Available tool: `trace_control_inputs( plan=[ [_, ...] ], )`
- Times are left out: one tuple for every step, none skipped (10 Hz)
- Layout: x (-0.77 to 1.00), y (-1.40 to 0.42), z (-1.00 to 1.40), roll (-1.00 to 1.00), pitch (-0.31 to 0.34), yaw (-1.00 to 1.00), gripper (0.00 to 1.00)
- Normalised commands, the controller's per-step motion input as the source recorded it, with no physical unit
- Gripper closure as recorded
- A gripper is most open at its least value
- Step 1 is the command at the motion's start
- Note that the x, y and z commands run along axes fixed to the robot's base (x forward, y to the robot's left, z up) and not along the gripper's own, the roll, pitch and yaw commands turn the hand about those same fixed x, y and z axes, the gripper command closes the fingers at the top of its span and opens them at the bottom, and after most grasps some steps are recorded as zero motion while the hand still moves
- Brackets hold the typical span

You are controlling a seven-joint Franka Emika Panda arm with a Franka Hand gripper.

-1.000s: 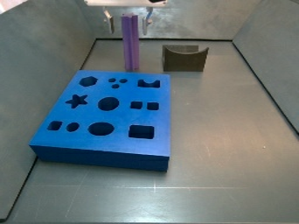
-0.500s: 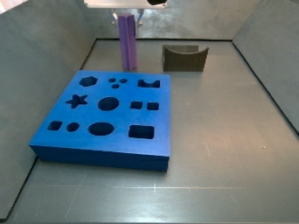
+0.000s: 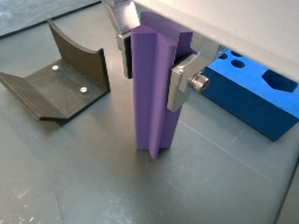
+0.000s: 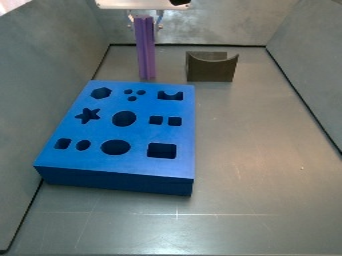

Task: Pick up the star object. Move up. Move to above the board. Insert the star object.
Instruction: Pick up the star object, then move up.

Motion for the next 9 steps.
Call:
trace_control_inputs(
  plan=[
    [0.0, 0.0, 0.0, 0.0, 0.0, 0.0, 1.0],
    [0.0, 0.0, 0.0, 0.0, 0.0, 0.0, 1.0],
    [0.0, 0.0, 0.0, 0.0, 0.0, 0.0, 1.0],
    [0.0, 0.0, 0.0, 0.0, 0.0, 0.0, 1.0],
    [0.0, 0.0, 0.83, 0.0, 0.0, 0.0, 1.0],
    [-0.02, 0.02, 0.8, 0.0, -0.004, -0.01, 1.0],
    [-0.04, 0.0, 0.71, -0.02, -0.01, -0.01, 1.0],
    [-0.04, -0.01, 0.6, -0.05, -0.011, -0.01, 1.0],
    [-0.03, -0.01, 0.43, -0.08, -0.003, 0.0, 1.0]
  ],
)
